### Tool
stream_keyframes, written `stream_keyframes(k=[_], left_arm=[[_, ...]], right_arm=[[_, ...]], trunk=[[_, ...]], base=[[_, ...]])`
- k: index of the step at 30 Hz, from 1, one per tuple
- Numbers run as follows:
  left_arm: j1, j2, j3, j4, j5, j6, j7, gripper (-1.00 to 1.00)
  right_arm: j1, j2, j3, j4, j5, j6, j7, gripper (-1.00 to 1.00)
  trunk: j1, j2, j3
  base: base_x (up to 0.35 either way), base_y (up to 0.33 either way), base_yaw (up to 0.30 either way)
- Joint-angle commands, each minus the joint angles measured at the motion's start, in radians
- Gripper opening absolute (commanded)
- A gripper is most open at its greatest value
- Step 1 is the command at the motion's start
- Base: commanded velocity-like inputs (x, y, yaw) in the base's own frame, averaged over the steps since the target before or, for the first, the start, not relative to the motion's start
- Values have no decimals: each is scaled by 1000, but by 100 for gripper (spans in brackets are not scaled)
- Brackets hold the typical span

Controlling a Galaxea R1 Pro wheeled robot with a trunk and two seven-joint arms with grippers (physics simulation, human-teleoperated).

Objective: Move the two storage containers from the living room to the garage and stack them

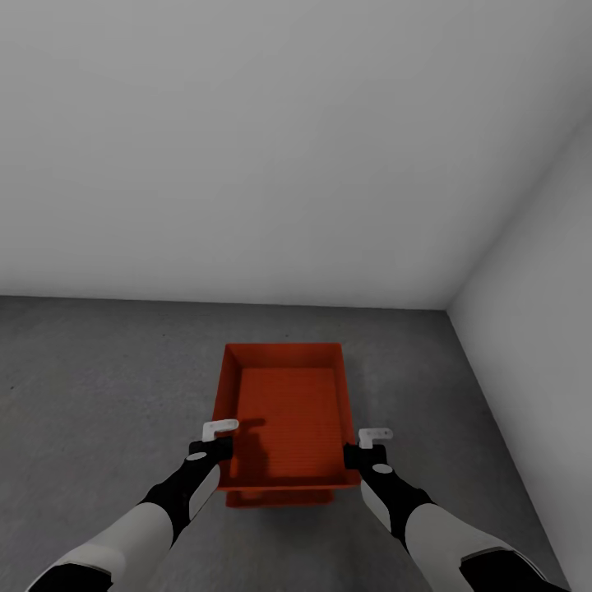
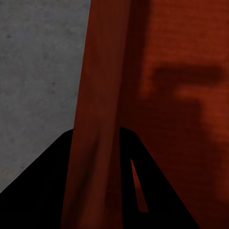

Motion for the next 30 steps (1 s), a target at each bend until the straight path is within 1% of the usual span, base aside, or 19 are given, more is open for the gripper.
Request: stream_keyframes(k=[1,30], left_arm=[[-1,5,6,-5,-13,-47,12,-100],[-1,5,6,-5,-13,-48,12,-100]], right_arm=[[0,-1,9,6,-18,-5,-5,-100],[0,-1,9,6,-18,-5,-5,-100]], trunk=[[4,-8,-4],[115,-211,-95]], base=[[0,0,0],[0,0,0]])
